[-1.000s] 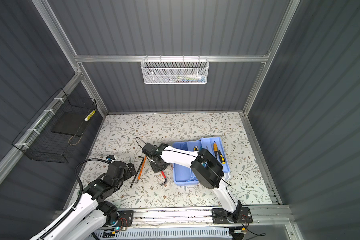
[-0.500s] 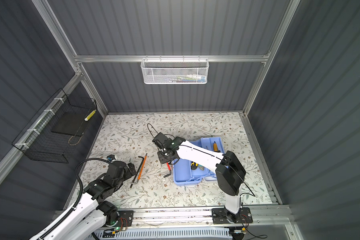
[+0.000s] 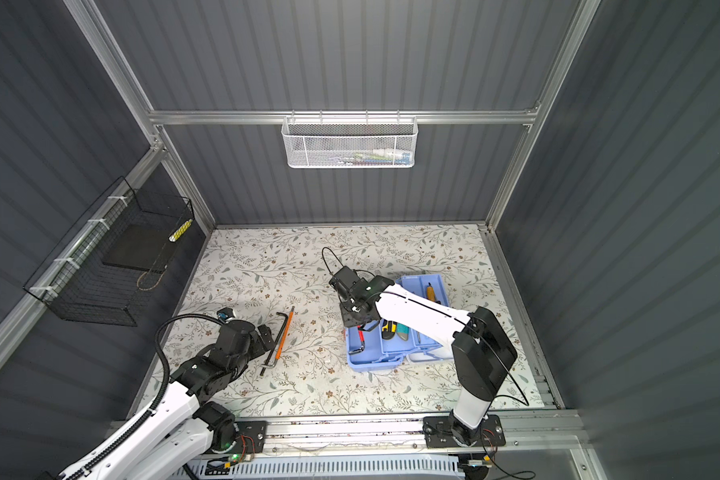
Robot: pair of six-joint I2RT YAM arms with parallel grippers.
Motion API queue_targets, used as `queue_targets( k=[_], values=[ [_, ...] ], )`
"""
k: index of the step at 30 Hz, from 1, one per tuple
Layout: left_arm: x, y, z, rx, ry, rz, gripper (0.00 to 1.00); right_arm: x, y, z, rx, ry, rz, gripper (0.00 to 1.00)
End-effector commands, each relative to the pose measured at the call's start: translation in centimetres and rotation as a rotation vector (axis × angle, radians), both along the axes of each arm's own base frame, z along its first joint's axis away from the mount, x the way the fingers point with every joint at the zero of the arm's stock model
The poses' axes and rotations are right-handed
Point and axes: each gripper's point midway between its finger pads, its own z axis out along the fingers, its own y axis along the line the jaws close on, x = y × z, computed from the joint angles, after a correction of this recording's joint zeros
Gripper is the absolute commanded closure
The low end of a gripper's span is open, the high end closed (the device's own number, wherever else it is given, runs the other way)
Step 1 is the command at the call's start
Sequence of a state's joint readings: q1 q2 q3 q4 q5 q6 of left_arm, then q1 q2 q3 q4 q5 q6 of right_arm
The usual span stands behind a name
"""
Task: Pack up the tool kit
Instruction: 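Lift the red-handled hex key and carry it into the blue tray, then lower the red hex key into the tray compartment and open the right gripper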
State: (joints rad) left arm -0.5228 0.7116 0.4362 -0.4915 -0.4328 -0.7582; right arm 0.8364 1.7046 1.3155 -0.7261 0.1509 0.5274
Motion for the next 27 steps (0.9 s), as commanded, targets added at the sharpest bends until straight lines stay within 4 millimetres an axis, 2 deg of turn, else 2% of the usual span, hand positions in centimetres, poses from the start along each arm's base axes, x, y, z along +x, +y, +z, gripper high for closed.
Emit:
queue_targets(
  k=[1,10,27],
  values=[
    [0.1,-0.2,0.3,0.011,-0.006,-0.024,0.01,0.6,-1.1,-0.4,-0.018,-0.009,-0.045,1.00],
    [0.1,-0.2,0.6,0.016,-0.008,-0.029,0.01,1.0,0.0,-2.9,-0.013,0.029,-0.028,1.00],
    [0.2,-0.4,0.4,0.011,-0.006,-0.041,0.01,1.3,0.1,-6.9,-0.086,0.081,-0.021,1.00]
  ],
)
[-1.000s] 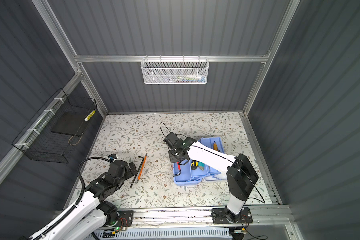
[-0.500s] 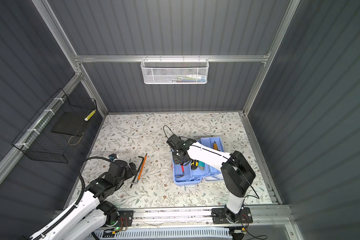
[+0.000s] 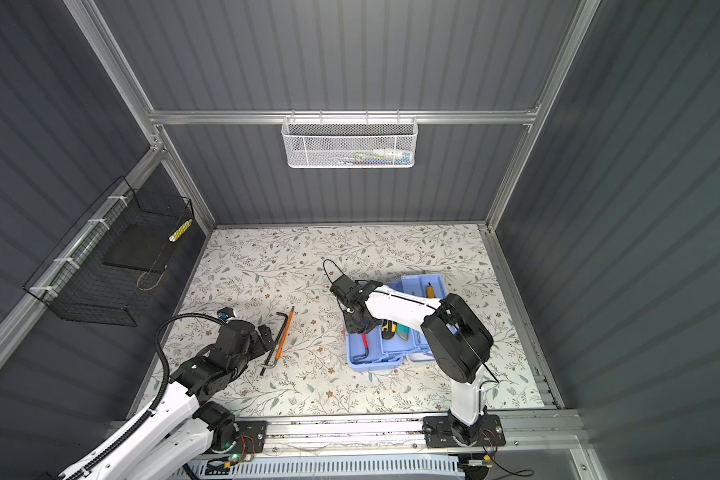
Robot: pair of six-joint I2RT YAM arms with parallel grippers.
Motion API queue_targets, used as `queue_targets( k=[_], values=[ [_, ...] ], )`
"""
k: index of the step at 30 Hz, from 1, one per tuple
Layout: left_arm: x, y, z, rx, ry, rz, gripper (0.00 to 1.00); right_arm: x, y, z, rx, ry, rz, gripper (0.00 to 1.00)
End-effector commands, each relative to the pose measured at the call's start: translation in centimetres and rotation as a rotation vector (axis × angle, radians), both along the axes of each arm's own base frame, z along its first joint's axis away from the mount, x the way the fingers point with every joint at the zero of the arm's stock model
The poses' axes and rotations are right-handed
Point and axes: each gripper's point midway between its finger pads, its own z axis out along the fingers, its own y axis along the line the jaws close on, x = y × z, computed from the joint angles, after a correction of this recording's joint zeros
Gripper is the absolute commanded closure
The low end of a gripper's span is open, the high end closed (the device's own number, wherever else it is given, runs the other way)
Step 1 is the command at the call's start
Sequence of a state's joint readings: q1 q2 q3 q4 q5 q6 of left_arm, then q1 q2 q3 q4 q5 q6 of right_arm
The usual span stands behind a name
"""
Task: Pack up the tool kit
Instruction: 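Lower the red hex key into the tray compartment and open the right gripper, then move the right gripper back toward the orange-handled tool while the left gripper lifts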
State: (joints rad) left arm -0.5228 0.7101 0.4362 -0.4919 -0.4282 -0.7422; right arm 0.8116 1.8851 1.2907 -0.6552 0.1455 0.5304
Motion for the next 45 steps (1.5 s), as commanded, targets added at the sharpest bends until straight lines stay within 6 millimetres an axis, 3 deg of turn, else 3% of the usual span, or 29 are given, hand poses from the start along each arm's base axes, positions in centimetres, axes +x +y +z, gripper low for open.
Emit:
queue_targets(
  k=[1,5,7,14,17,21,25,29,32,37,41,45],
  values=[
    [0.2,-0.4,0.5,0.004,-0.007,-0.028,0.01,0.6,0.6,0.0,0.007,-0.011,0.005,1.00],
    [0.2,-0.4,0.7,0.009,-0.011,-0.032,0.01,0.7,0.7,-0.6,-0.001,-0.005,0.003,1.00],
    [0.2,-0.2,0.8,0.014,-0.014,-0.031,0.01,0.7,0.7,-0.9,-0.007,-0.001,0.005,0.87],
    [0.3,-0.3,1.1,0.011,-0.022,-0.031,0.01,0.9,0.8,0.3,-0.001,-0.014,0.015,0.72],
    [0.4,-0.3,1.4,0.014,-0.025,-0.034,0.01,1.0,0.7,1.9,-0.001,-0.032,0.019,0.70],
    [0.5,-0.1,1.9,0.029,-0.031,-0.029,0.01,1.3,0.5,5.6,0.042,-0.109,0.012,0.69],
    [0.6,0.1,2.4,0.041,-0.047,-0.024,0.01,1.4,1.7,8.7,0.159,-0.169,0.021,0.67],
    [0.6,0.2,3.0,0.038,-0.045,-0.012,0.00,1.3,2.9,10.8,0.170,-0.217,0.049,0.59],
    [0.8,0.2,4.0,0.037,-0.034,-0.002,0.01,0.9,4.9,11.8,0.196,-0.234,0.097,0.56],
    [2.0,-1.4,8.3,0.081,0.021,-0.095,0.01,-0.5,10.2,11.6,0.289,-0.199,0.218,0.50],
    [2.5,-2.2,9.5,0.096,0.003,-0.159,0.00,-1.6,14.5,10.2,0.323,-0.174,0.305,0.49],
    [2.1,-1.2,9.8,0.127,-0.015,-0.148,0.01,-2.3,18.3,7.6,0.335,-0.116,0.364,0.49]
  ],
)
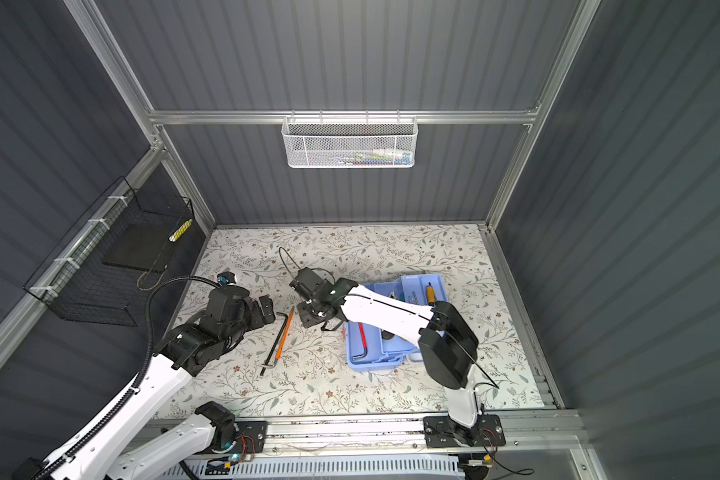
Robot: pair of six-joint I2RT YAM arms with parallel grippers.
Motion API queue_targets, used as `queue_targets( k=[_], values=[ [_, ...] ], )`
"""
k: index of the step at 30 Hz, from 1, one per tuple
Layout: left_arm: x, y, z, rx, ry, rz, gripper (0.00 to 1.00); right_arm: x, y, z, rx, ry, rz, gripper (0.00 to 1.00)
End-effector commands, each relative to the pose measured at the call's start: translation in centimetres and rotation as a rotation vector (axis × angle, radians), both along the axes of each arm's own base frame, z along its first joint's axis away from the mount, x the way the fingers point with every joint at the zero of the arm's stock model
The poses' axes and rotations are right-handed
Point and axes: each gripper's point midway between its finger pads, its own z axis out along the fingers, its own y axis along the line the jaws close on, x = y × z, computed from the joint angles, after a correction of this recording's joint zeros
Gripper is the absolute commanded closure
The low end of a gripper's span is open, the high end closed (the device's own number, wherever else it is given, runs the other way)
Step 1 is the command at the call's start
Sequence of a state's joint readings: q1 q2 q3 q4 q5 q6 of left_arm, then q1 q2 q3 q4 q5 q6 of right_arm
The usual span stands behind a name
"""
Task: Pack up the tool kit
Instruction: 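Move the right gripper back toward the orange-handled tool while the left gripper lifts, then lower the right gripper onto the orange-handled tool and close it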
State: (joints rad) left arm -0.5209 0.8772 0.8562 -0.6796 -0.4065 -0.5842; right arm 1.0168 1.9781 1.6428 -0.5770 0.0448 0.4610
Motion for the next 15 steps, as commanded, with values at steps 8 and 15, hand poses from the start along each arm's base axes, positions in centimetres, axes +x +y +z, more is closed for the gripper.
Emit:
queue_targets(
  k=[8,15],
  values=[
    [-2.1,3.3,-0.3,0.112,0.035,0.038,0.01,-1.6,7.3,-6.2,0.013,0.100,0.171,0.47],
    [-2.2,3.5,-0.7,0.087,0.040,0.063,0.01,-1.3,8.1,-8.3,-0.043,0.099,0.194,0.45]
  ],
)
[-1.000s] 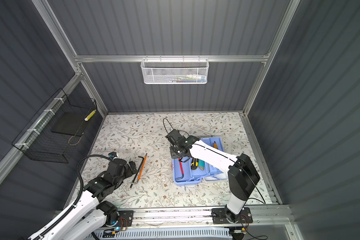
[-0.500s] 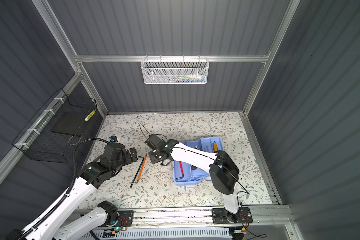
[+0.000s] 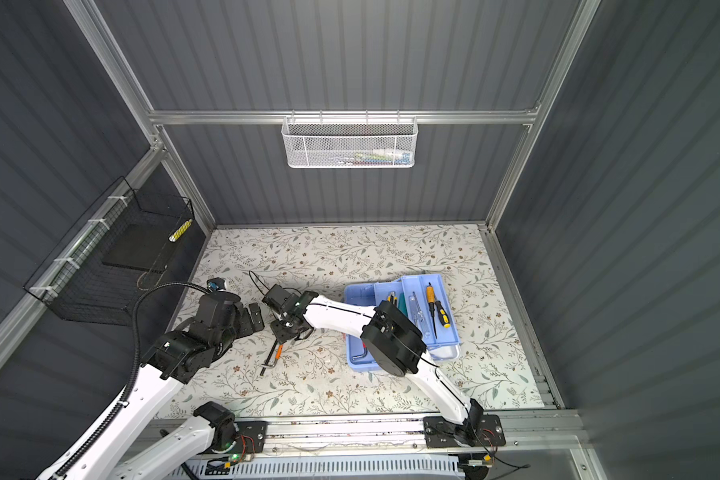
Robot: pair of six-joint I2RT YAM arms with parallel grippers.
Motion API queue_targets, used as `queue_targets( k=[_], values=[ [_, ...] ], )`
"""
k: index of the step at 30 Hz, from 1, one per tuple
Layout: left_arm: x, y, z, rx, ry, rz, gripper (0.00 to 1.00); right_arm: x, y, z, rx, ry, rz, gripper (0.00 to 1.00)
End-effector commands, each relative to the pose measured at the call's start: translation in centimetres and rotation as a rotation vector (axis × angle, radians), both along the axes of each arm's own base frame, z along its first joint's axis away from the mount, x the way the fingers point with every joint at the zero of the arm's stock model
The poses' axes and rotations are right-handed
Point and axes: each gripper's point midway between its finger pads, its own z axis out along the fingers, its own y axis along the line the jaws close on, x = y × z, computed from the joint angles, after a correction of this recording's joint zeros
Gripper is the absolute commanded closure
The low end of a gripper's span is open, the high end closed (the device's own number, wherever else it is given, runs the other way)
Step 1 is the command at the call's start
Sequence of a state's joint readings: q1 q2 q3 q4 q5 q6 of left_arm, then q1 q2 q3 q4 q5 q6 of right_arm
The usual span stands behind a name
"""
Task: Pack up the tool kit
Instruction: 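Lower the right gripper onto the orange-handled tool and close it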
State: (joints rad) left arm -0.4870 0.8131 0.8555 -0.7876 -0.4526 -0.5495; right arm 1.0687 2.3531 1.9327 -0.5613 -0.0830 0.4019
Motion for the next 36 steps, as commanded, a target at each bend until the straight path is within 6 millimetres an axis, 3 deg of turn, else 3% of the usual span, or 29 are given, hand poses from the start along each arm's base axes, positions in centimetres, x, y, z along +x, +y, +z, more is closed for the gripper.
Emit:
queue_targets(
  k=[1,18,30,36],
  values=[
    [-0.5,0.6,-0.7,0.006,0.014,0.020,0.00,-0.3,0.0,-0.1,-0.034,-0.006,0.031,0.45],
    [-0.5,0.4,-1.2,-0.012,0.020,0.017,0.00,-1.9,-0.6,-3.2,-0.162,-0.014,0.088,0.46],
    [-0.8,0.8,-1.2,0.001,0.014,0.022,0.00,-1.5,-6.0,-3.0,-0.346,-0.107,0.086,0.52],
    [-0.5,0.7,-1.6,0.006,0.017,0.024,0.00,-1.8,-6.7,-3.3,-0.345,-0.094,0.075,0.60]
  ],
)
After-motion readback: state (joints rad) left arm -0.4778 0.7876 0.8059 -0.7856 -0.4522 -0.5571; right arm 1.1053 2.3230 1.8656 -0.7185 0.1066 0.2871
